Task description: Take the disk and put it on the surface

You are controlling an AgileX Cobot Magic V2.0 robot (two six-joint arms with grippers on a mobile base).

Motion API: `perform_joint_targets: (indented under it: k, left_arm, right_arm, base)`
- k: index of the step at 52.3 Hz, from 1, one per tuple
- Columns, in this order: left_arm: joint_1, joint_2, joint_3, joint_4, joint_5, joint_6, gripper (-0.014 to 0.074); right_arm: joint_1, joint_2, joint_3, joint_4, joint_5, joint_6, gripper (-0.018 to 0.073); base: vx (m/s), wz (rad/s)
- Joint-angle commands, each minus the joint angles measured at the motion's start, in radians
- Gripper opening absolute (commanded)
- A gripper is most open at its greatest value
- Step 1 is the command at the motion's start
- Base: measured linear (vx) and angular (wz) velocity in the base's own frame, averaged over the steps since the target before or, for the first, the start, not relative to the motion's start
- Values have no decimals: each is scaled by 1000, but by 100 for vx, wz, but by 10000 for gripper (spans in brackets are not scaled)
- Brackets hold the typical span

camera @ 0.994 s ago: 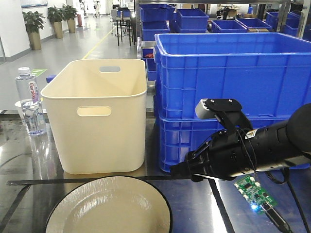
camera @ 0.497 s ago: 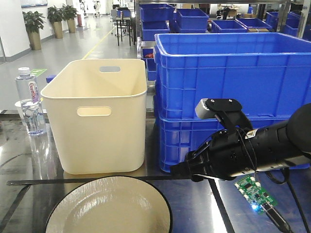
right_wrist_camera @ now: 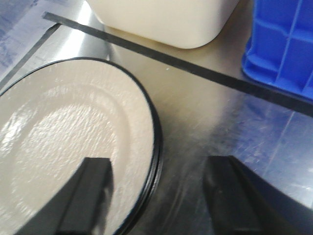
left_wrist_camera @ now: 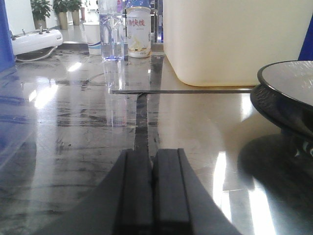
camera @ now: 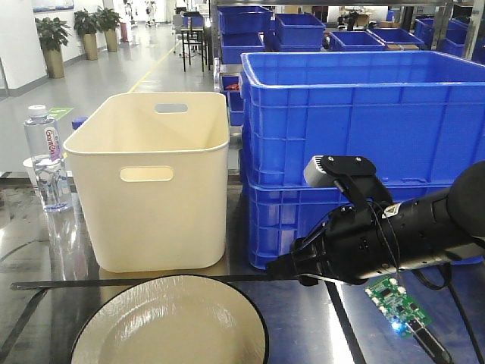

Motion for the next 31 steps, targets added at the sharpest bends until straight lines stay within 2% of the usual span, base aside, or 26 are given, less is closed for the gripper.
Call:
perform_joint_targets:
  k: [1, 12, 24, 28, 31]
  left_arm:
    - [1, -14, -18, 1, -79, -10, -9]
    - [1, -14, -18, 1, -79, -10, -8]
    - [1, -14, -18, 1, -79, -10, -8]
    - [1, -14, -18, 1, -79, -10, -8]
    - [1, -14, -18, 1, -79, -10, -8]
  right_arm:
    - [-1, -54, -29, 50, -37, -2, 365]
    - [1, -160, 63, 52, -65, -2, 198]
    - [1, -487, 457, 46, -404, 21, -5]
    - [-1, -597, 562, 23, -485, 26, -14]
    - [-1, -679, 639, -39, -547, 27, -13]
  base:
    - [0, 0]
    - [0, 0]
    - [0, 0]
    - [0, 0]
    - [0, 0]
